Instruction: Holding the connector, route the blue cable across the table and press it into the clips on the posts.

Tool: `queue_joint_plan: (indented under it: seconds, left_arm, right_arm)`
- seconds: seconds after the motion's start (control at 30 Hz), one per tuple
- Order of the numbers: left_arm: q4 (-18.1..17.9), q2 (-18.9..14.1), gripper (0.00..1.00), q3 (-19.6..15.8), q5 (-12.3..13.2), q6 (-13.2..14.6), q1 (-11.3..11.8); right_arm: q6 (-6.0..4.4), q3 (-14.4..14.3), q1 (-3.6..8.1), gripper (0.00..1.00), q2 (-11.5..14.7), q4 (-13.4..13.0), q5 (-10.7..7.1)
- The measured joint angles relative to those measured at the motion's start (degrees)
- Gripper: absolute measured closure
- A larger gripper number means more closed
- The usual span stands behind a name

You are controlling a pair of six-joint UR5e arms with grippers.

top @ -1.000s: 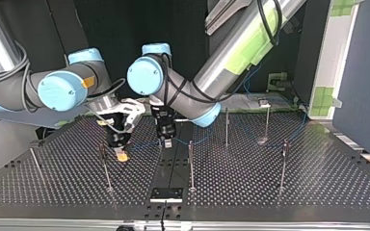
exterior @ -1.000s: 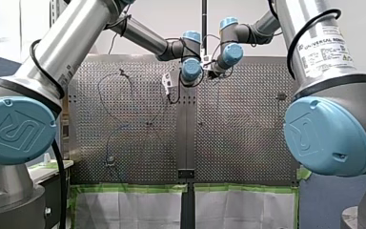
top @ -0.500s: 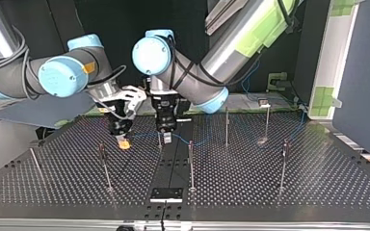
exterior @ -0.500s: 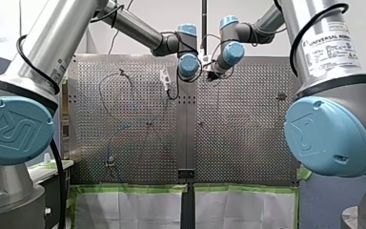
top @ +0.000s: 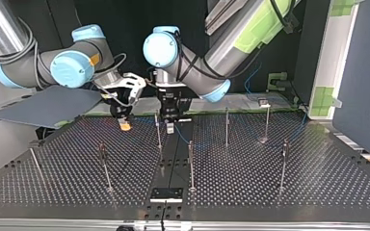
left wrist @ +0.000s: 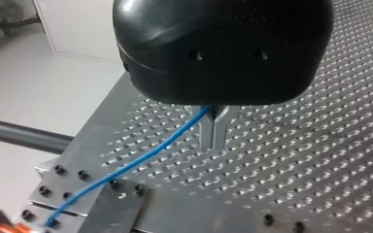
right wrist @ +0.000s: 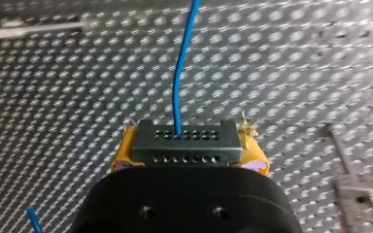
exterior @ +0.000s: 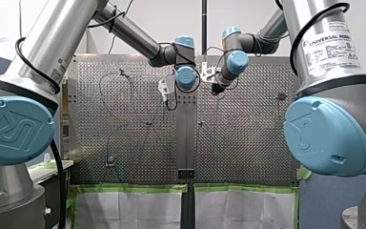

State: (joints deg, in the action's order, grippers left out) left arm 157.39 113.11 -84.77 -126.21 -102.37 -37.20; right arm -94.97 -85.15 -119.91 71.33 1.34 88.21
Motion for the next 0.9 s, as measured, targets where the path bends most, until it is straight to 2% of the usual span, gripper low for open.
queue_joint_plan:
  seconds: [0.3, 0.43, 0.53, 0.67, 0.77, 0.9]
  left_arm:
    - [-4.6, 1.7, 1.00, -4.6, 3.5, 0.4, 0.3]
    - [-6.6, 3.6, 1.00, -6.6, 4.1, 0.2, 0.6]
    - [-8.0, 4.8, 1.00, -8.0, 4.5, 0.1, 0.9]
    - [-9.9, 5.4, 1.00, -10.0, 5.8, 0.1, 1.5]
    - [-11.3, 5.5, 1.00, -11.5, 7.0, 0.1, 1.8]
    - [-13.2, 5.5, 1.00, -13.7, 9.0, 0.1, 2.1]
  right_arm:
    - [1.30, -2.9, 0.48, 1.00, 0.1, -0.2, 2.14]
    - [2.13, -4.4, 0.91, 1.00, 0.1, -0.7, 2.41]
    - [3.16, -5.4, 1.17, 1.00, 0.1, -1.0, 2.42]
    - [4.04, -6.6, 1.36, 1.00, 0.1, -1.5, 2.41]
    - [4.07, -7.8, 1.37, 1.00, 0.1, -2.4, 2.36]
    - [3.48, -9.9, 1.34, 1.00, 0.1, -4.3, 2.08]
